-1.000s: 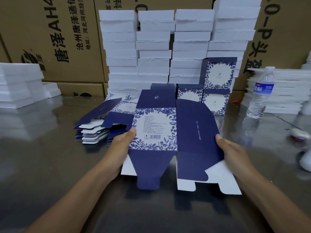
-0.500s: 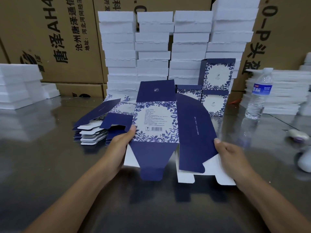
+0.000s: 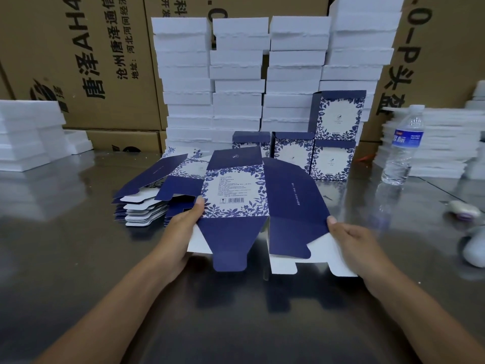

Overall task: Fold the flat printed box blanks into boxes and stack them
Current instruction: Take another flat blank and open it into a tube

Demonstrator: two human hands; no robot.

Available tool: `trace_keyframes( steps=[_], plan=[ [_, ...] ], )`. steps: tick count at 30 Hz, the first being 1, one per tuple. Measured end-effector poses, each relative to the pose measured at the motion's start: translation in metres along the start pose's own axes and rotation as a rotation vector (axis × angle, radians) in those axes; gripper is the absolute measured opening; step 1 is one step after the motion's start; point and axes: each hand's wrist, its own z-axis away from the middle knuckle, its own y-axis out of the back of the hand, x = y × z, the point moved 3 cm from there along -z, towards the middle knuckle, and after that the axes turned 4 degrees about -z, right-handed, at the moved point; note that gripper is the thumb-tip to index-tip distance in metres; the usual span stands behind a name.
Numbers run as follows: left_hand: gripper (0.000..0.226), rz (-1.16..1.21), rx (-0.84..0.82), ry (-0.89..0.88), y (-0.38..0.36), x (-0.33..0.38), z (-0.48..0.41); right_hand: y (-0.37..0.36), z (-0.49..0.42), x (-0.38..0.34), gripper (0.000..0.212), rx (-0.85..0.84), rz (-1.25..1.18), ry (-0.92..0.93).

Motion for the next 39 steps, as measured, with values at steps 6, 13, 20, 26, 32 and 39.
trace_keyframes(
  steps=[6,13,20,26,32,39],
  plan=[
    [0.034,0.04,-0.087,-0.075,-0.003,0.004,0.005,-0.003,0.003,-0.003,0.053,0.048,0.176,0.126],
    [0.025,0.052,-0.076,-0.046,-0.002,0.004,0.005,-0.011,0.012,0.002,0.056,-0.131,0.425,0.304],
    [0.057,-0.029,-0.198,-0.136,-0.019,0.005,0.009,-0.026,0.019,-0.002,0.096,-0.243,0.565,0.367],
    [0.051,-0.529,-0.351,-0.245,-0.019,-0.011,0.006,-0.022,0.019,-0.008,0.04,-0.007,0.512,0.419],
    [0.09,-0.635,-0.446,-0.277,-0.014,-0.022,0.006,-0.016,0.023,-0.017,0.015,0.23,0.5,0.522],
    [0.094,-0.568,-0.318,-0.332,-0.016,-0.01,0.007,-0.021,0.03,-0.024,0.047,0.189,0.399,0.614]
  ],
)
